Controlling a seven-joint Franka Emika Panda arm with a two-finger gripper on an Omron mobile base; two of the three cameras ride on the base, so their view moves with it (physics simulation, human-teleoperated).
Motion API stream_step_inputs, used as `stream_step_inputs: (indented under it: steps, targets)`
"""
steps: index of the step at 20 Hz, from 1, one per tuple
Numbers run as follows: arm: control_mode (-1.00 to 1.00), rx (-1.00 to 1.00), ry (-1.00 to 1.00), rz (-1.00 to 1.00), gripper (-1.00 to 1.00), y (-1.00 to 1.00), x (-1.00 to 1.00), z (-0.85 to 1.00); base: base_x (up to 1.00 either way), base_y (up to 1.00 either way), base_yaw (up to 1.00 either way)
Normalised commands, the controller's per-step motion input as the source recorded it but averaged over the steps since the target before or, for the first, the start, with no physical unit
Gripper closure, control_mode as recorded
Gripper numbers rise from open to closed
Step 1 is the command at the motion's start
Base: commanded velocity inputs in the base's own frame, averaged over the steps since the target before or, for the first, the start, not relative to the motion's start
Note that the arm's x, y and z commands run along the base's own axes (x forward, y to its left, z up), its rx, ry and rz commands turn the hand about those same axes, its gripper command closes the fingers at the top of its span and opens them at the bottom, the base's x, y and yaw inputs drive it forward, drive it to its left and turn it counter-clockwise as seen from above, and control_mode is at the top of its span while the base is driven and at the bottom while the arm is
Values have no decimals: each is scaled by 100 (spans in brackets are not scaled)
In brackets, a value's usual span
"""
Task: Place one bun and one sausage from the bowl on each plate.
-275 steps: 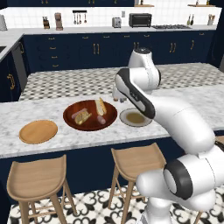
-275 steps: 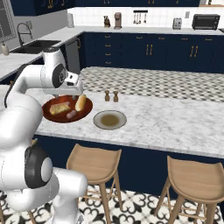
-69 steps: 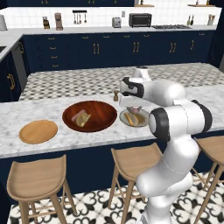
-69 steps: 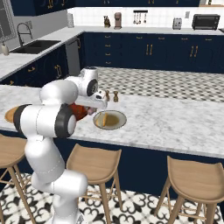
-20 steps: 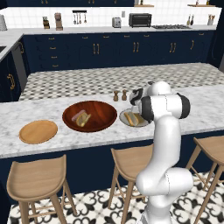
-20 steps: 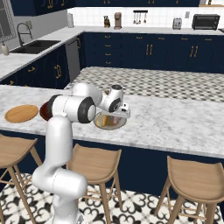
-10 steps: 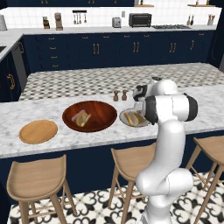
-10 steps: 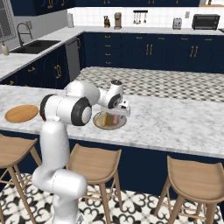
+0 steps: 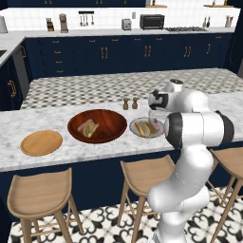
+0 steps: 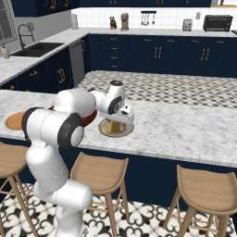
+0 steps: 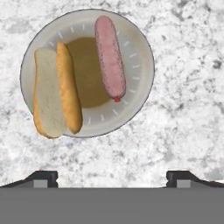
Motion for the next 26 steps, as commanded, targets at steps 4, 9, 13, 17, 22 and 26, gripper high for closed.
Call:
stream_step_inputs:
  steps: [4,9,13,17,22,26]
  targets:
    - [-100,0,0,-3,-100,74,-8,27,0,0,0]
    - [-100,0,0,0,-100,100,0,6,0,0,0]
    - [-100,1,0,0,-100,100,4,0,0,0,0]
    - [-100,9,0,0,-100,98,3,0,0,0,0]
    - [-100,11,0,0,-100,93,9,0,0,0,0]
    - [-100,3,-2,-2,-100,59,29,0,0,0,0]
